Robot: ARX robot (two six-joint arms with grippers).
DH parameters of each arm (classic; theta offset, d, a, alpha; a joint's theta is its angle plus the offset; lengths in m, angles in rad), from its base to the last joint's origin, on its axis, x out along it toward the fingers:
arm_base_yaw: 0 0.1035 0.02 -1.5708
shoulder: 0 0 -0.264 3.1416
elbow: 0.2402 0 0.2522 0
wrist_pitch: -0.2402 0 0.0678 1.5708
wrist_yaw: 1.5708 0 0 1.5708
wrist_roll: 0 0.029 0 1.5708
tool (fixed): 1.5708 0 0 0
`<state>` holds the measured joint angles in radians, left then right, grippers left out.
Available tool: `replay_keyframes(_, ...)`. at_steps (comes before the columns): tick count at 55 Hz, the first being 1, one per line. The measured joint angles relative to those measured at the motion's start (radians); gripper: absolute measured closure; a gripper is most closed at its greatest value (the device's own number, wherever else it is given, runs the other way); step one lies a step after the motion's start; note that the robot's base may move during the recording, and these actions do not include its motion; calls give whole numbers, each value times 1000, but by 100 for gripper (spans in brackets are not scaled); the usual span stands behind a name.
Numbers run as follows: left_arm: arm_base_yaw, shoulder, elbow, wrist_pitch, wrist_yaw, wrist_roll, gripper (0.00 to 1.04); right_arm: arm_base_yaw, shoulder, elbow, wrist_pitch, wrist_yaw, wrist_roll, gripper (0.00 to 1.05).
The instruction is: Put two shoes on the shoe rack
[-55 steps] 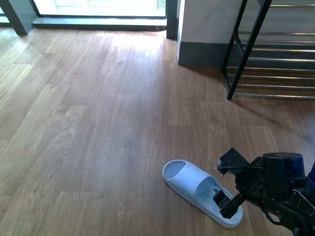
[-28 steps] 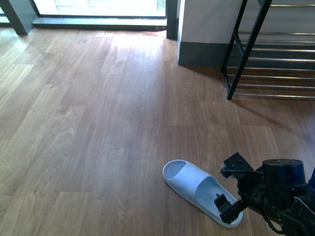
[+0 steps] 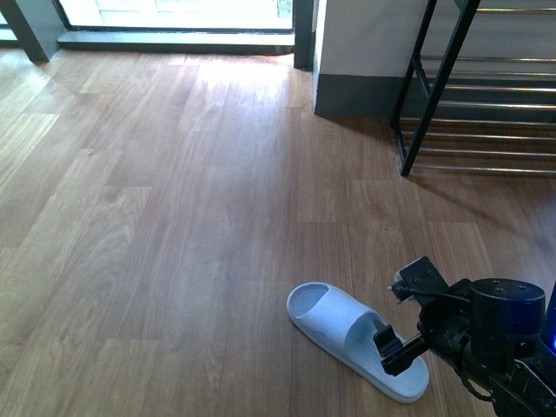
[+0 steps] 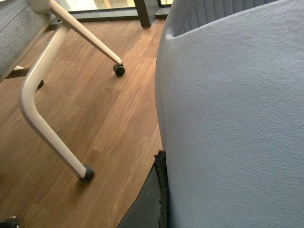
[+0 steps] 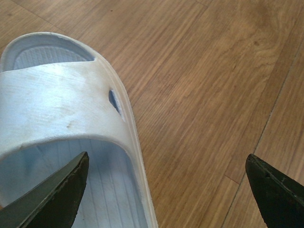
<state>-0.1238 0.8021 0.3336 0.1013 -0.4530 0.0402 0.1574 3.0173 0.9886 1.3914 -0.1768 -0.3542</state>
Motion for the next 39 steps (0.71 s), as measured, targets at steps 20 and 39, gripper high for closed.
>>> replay_keyframes(20, 0, 0, 0, 0, 0, 0, 103, 2, 74, 132, -138, -51, -68, 9)
replay_keyframes(39, 0, 0, 0, 0, 0, 0, 103, 6, 109, 237, -224, -70, -92, 9)
